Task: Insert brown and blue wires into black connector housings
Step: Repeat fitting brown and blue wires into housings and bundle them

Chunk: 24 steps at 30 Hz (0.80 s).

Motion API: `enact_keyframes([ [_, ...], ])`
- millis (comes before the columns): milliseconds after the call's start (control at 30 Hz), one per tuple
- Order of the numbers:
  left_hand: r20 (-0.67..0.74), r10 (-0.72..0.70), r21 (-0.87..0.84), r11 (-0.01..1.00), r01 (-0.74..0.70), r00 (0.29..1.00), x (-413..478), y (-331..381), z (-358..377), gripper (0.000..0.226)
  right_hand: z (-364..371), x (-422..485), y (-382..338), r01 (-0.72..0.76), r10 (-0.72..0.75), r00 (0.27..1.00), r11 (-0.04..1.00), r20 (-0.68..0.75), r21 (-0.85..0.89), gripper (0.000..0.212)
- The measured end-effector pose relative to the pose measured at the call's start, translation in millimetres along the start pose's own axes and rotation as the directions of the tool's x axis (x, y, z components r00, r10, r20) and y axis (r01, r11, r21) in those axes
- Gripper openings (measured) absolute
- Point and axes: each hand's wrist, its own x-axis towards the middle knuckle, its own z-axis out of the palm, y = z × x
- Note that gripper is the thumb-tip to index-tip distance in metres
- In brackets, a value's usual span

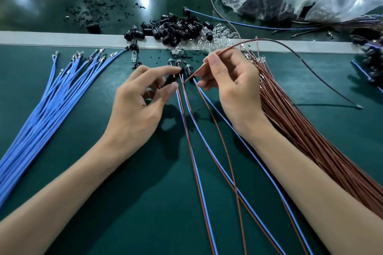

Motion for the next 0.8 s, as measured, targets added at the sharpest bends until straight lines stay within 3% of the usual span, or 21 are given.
enact_keyframes([
  [133,-0.017,0.015,-0.064,0.998,-0.016,1.0,-0.2,0.5,-0.9,0.023,1.4,-2.3,-2.6,0.03,-0.03,0.999,1.0,0.009,0.002,0.016],
  [367,-0.042,-0.136,-0.355,0.928,0.112,0.99,0.7,1.3,-2.0,0.016,1.6,-4.8,-4.5,0.024,-0.028,0.999,0.995,0.035,0.101,0.015],
  [533,-0.031,-0.117,-0.396,0.913,0.095,0.993,0.4,5.6,-1.7,0.016,1.1,-4.5,-4.5,-0.009,0.002,0.999,0.991,0.054,0.131,0.014],
  [800,-0.069,-0.24,-0.483,0.857,0.178,0.968,1.8,5.4,-1.7,0.016,2.1,-5.8,-4.8,0.064,-0.07,0.997,0.976,0.024,0.21,0.012],
])
